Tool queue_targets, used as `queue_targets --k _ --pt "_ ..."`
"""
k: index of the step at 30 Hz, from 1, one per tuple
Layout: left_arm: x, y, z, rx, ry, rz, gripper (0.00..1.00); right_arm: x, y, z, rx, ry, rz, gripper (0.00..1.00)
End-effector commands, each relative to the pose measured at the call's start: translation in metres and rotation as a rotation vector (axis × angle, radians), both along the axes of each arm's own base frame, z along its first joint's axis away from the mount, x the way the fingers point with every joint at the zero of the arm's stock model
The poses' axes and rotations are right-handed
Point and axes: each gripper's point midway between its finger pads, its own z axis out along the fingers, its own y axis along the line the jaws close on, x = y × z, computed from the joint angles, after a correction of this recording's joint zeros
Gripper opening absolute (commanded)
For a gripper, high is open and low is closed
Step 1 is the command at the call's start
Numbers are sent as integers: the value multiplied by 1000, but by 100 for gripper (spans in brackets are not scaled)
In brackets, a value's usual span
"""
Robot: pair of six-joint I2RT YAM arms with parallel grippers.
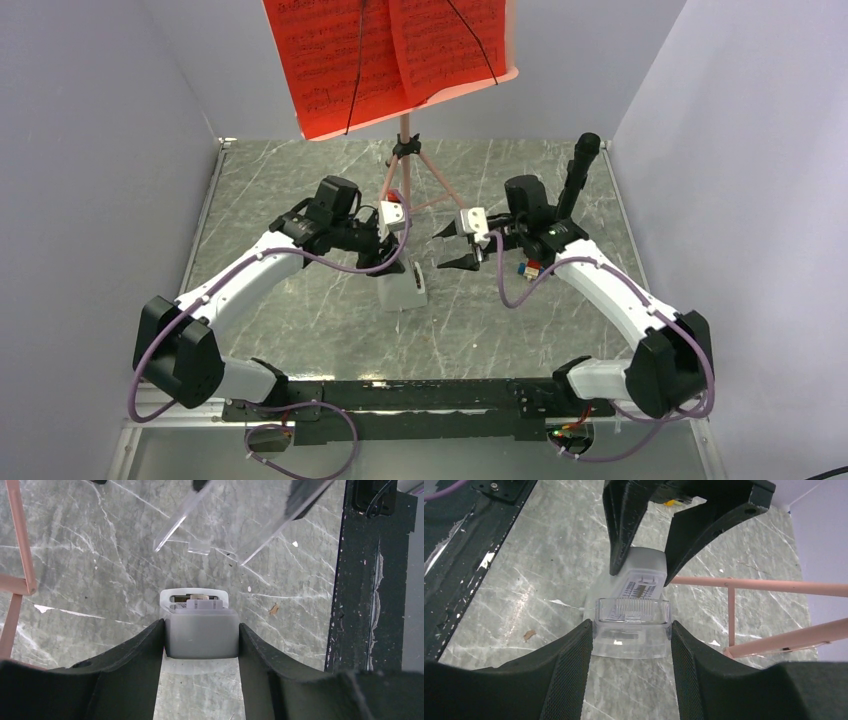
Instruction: Pack up the instrument practice props
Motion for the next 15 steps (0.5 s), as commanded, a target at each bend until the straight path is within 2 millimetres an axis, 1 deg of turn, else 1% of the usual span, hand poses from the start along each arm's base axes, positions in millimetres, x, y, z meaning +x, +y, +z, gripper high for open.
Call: queue_targets --k 1,2,3,4,6,9,11,15 --pt "-10 3 -2 23 -5 -58 36 4 12 21 46 -67 76 0" --pt "-10 4 -4 33 -8 -65 27 6 14 19 47 -62 69 0" --pt "-10 5 -7 44 -9 -71 22 8 16 17 49 -46 57 0" --pt "-10 7 -8 53 -11 -79 17 13 19 20 67 -55 41 0" --pt "-9 9 -9 58 -19 -87 10 12 24 17 80 -29 30 0" --pt "-8 10 -10 53 -16 -93 8 8 30 10 76 2 37 0" --pt "-6 9 -9 46 -12 -91 1 10 32 3 77 48 19 0" --pt "-5 7 -10 37 7 -89 1 12 33 -9 76 94 6 0"
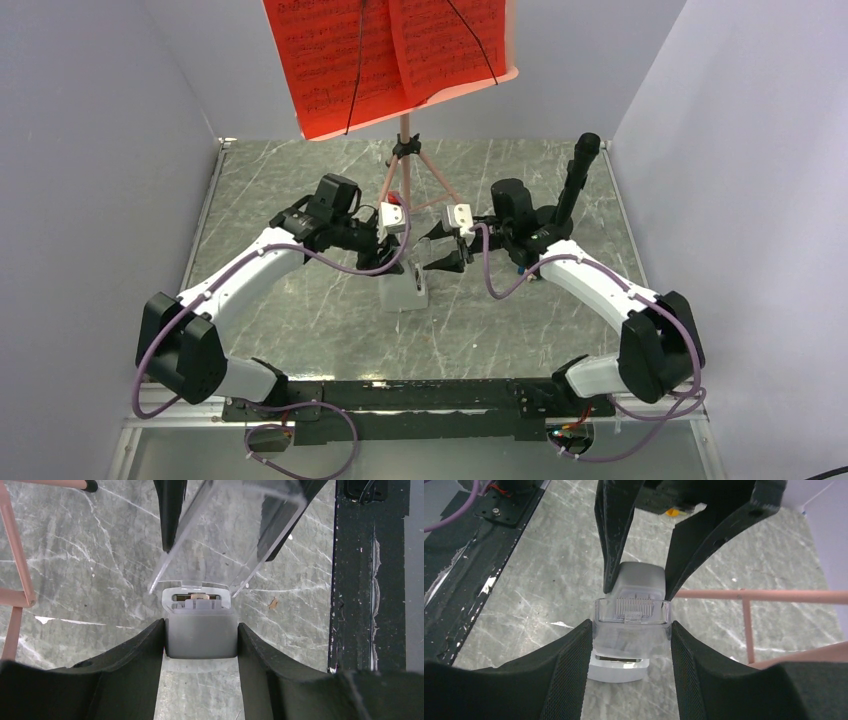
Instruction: Pack up the instrument practice props
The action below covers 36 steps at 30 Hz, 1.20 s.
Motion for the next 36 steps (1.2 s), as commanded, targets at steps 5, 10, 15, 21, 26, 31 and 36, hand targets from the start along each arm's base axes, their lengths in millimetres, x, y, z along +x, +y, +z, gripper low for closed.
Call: queue_targets --k 5,10,15,21,26,31,36 --pt "0 2 -12 32 51 -25 1 -1 2 -14 14 14 8 0" --pt "4 0 -13 30 51 -15 1 0 1 -25 -5 22 3 0" --pt "6 -2 -14 30 58 -14 1 3 1 -34 -15 41 -14 0" --pt "10 -4 -14 33 59 -14 1 6 2 -40 -21 43 -19 0" --pt "13 -5 -11 30 54 -10 1 7 3 -45 -27 57 -11 0" --pt "11 -5 -13 28 63 -11 1 7 4 -49 -39 73 2 0" --pt "9 -4 -13 26 63 -14 1 5 2 -55 -64 78 12 0"
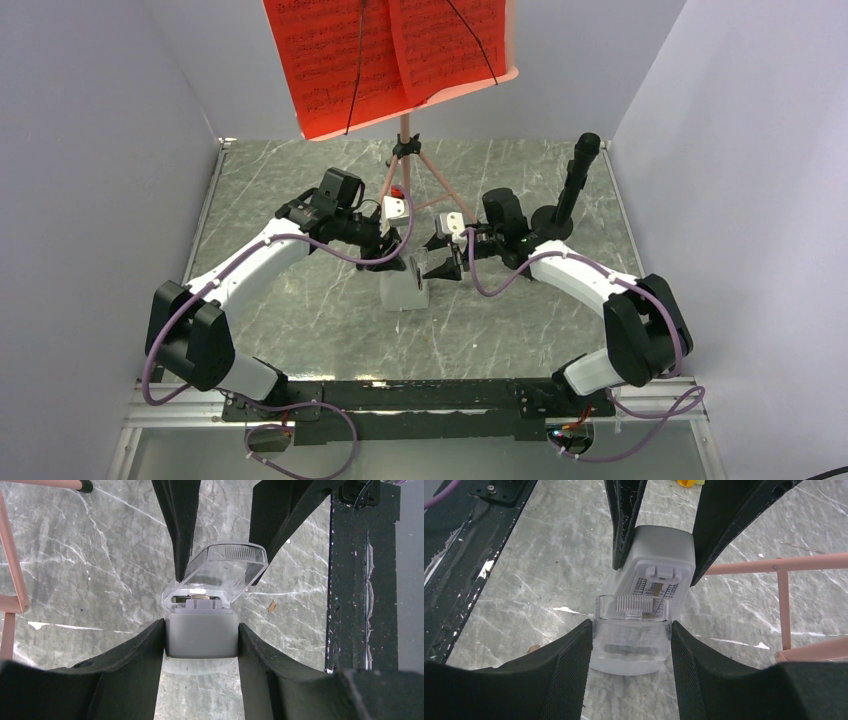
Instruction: Pack up the instrument practice props
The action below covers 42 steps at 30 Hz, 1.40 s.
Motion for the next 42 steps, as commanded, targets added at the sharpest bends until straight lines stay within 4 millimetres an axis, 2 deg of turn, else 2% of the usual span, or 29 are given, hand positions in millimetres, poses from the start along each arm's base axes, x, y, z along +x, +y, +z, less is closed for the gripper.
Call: queue_targets --k 1,12,22,32,39,42 --pt "1 2 -12 31 13 0 1 0 1 0 -5 -25 35 0" --pt "6 -1 -10 24 6 -2 1 1 2 -11 -75 9 58 0" --pt "8 -3 -8 16 5 -4 1 5 10 -11 -84 -13 12 0" --pt "7 -3 -9 17 5 -10 1 10 13 -14 -82 62 -40 0" --pt "7 -3 -9 18 3 -12 1 9 13 -22 -97 29 -38 0" --pt "6 -2 -10 18 4 -13 1 2 14 -26 -118 17 16 0"
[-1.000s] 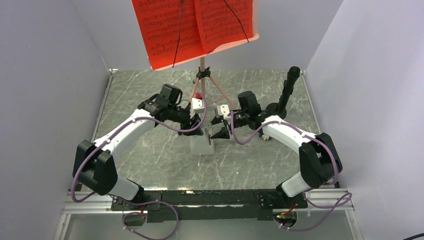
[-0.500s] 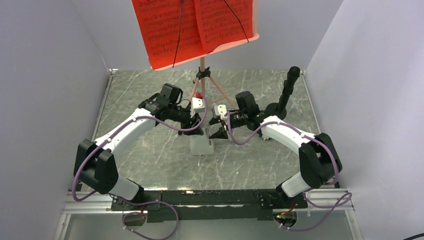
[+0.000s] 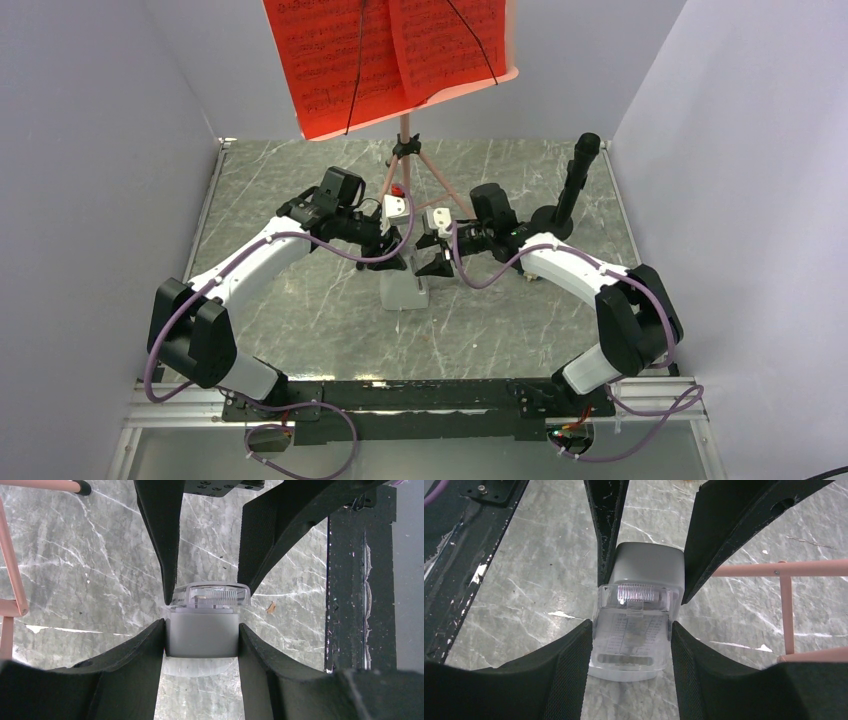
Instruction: Pack up the instrument practice props
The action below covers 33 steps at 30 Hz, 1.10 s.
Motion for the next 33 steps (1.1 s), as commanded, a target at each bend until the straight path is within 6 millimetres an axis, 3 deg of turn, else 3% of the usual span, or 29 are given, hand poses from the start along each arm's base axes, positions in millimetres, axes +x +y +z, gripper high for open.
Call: queue_targets --k 1,10,20,29,33 --pt "5 0 -10 25 -6 -4 1 -8 -2 -24 -79 -2 45 0" --pt "8 0 -10 30 -15 4 1 -22 -3 -36 -124 146 25 0" --pt "5 2 -12 32 -12 0 1 -18 -4 -37 -107 269 -29 0" --pt "6 3 -10 19 -12 12 1 -18 -9 -39 -143 240 -20 0" --pt "9 3 -9 18 -22 18 1 -20 -8 -41 -183 337 -17 0"
